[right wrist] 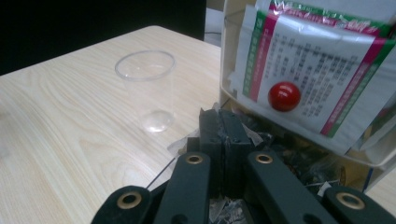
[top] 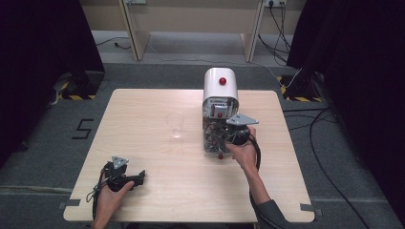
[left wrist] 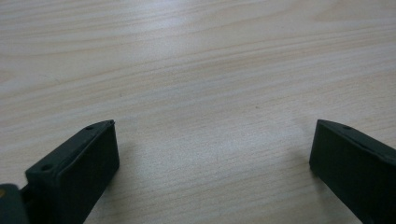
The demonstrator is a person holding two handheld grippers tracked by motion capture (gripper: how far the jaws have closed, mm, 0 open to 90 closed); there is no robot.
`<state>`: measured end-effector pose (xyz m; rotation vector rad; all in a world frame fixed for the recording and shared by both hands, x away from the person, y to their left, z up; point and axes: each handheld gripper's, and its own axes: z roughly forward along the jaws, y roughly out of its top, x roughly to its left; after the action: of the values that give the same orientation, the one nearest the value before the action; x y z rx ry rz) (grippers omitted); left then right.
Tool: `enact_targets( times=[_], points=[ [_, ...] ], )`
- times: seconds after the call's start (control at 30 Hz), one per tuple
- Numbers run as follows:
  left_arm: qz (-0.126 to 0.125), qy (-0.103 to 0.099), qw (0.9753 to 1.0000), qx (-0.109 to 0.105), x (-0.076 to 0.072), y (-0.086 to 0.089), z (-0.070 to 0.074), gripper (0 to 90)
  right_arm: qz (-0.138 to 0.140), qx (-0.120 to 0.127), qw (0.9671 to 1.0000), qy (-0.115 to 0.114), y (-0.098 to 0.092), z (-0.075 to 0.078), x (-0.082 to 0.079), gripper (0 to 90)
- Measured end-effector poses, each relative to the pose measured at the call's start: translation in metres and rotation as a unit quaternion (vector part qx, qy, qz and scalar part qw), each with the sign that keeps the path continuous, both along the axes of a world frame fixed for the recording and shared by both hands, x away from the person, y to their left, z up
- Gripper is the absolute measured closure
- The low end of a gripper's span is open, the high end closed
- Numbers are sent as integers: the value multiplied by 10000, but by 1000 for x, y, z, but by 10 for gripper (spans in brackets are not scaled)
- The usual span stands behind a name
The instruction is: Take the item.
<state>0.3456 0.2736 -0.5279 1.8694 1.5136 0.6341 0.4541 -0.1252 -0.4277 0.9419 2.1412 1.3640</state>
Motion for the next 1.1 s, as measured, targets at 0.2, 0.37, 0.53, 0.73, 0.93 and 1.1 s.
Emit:
enact_targets(
  times=[0.2,0.37,0.53,0.73,0.93,1.1],
  points=[
    [2,-2,10000,-1,0,0,0,9,18,74,9999,-79,-2,6,-2,900],
    [1,-1,10000,1,0,0,0,9,43,108,9999,-112,-1,9,-2,900],
    [2,-1,10000,0,0,0,0,9,86,121,9997,-174,3,14,-2,900],
    [2,-1,10000,1,0,0,0,9,187,153,9994,-236,10,22,-2,900],
    [10,-10,10000,-10,0,0,0,10,362,154,9986,-360,26,33,-1,900],
    [10,-10,10000,-11,0,0,0,10,472,115,9979,-427,42,40,2,900]
  ],
)
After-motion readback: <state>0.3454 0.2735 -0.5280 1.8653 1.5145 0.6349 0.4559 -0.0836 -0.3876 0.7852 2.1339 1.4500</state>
